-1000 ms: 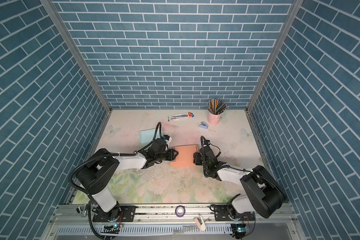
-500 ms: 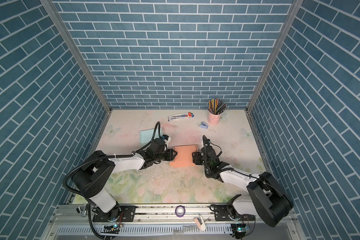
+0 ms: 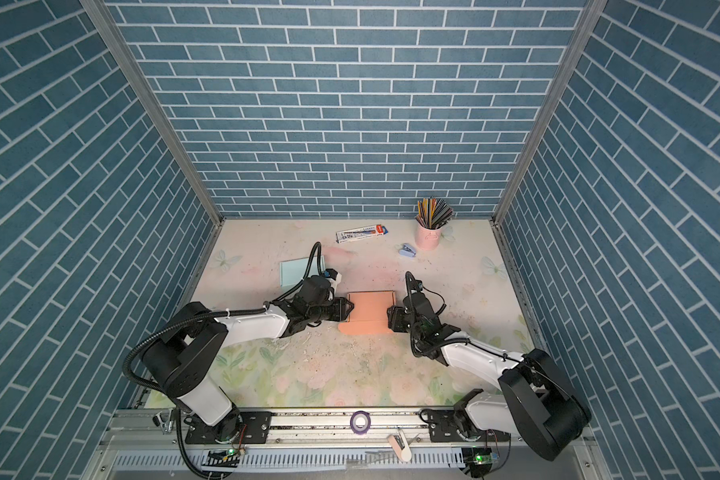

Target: Fold the paper box

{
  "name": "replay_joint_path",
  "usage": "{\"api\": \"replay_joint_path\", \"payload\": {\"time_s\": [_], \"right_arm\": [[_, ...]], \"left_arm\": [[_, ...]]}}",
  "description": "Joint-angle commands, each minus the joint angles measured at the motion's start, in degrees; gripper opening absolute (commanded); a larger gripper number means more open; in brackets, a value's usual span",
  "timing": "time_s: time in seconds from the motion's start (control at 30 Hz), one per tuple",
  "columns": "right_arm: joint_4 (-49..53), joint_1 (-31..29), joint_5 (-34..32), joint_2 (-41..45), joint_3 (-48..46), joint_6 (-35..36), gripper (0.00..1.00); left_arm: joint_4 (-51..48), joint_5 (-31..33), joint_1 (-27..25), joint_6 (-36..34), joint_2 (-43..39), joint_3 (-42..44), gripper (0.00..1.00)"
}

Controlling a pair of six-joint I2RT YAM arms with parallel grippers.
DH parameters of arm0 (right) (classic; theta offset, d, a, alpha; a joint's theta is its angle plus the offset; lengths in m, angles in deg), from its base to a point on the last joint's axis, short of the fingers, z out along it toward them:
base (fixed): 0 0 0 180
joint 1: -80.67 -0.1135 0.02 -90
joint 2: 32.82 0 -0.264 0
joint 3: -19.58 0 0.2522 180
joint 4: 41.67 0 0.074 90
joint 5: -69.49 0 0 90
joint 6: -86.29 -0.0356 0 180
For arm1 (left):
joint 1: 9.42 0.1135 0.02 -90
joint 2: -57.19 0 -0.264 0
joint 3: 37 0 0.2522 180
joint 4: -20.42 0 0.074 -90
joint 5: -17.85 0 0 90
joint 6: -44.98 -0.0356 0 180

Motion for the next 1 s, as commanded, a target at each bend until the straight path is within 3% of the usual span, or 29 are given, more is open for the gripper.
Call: {"api": "replay_joint_path", "payload": {"time_s": [0.0,0.33,0.57,0.97], "right_arm": [[1.42,-0.01,-1.0,1.03,1.3,-0.19,0.65],[3.66,0.95,0.06,1.35,3.11,0.05,0.67],[9.31,0.96,0.3,4.21,4.42,2.29,0.67],[22.72,0.78,4.14,12.8,5.8,3.43,0.67]], "left_arm": [[-0.87,0.68,-0.31,-0.38,0.58,-0.91,0.45],[-1.34,1.27,-0.58,-0.55,0.01,-0.37,0.46],[-5.7,4.95,-1.15,-2.58,-6.33,0.71,0.49],[-16.9,7.61,-9.35,-2.07,-14.46,1.04,0.52]]}}
